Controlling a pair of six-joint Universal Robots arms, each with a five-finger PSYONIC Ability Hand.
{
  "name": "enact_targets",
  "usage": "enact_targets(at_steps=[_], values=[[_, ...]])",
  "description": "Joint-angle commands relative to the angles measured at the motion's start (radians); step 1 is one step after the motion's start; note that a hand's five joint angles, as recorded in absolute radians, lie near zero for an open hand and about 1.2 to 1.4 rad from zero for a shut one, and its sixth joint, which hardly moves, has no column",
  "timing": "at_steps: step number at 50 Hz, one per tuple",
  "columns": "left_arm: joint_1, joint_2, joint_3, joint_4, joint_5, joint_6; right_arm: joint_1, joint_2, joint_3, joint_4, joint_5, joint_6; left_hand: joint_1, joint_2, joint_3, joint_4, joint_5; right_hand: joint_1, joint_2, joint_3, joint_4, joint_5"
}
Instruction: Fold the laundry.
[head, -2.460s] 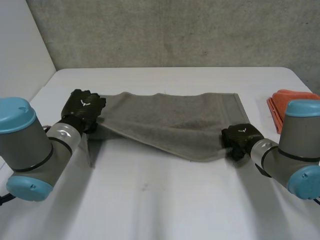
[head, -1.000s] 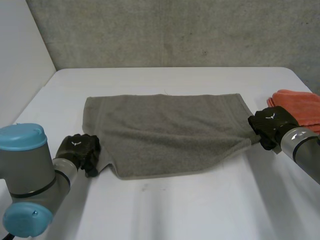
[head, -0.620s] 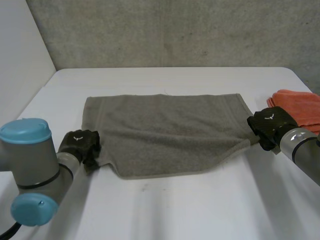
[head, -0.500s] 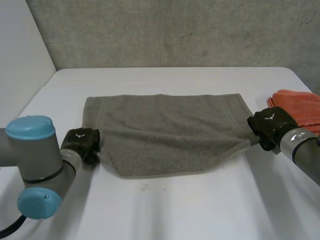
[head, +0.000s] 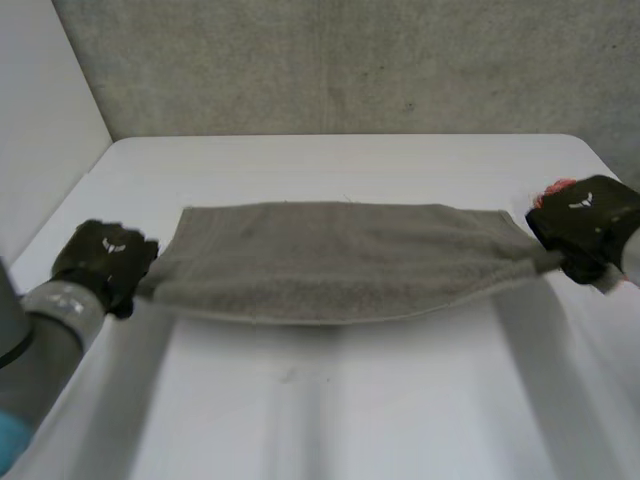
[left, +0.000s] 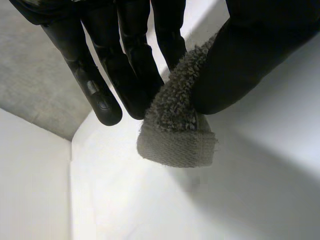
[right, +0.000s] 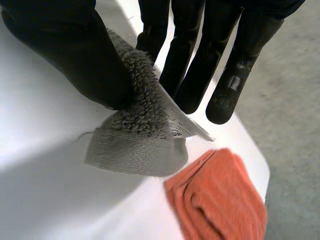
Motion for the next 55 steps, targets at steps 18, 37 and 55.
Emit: enact_targets(at_steps=[18,37,55], values=[[0.021,-0.190,0.105,-0.003,0.062,0.138,-0.039,0.213,-0.048,0.044,0.069,-0.115,0.268,0.205,0.209,0.198,0.252,0.422,0.229,0.212,0.209,0.234],[-0.061,-0.652,0.564,0.149,-0.051,0.145,0.089,0.611,-0.404,-0.170,0.204,-0.063,0.268,0.205,0.209,0.198,0.252,0.422,0.229,0.212,0.209,0.234],[-0.096,-0.669,0.618,0.215,-0.075,0.130,0.088,0.604,-0.593,-0.179,0.288,-0.008,-0.954,-1.017,-1.012,-1.024,-0.970,-0.800,-0.993,-1.010,-1.013,-0.987]])
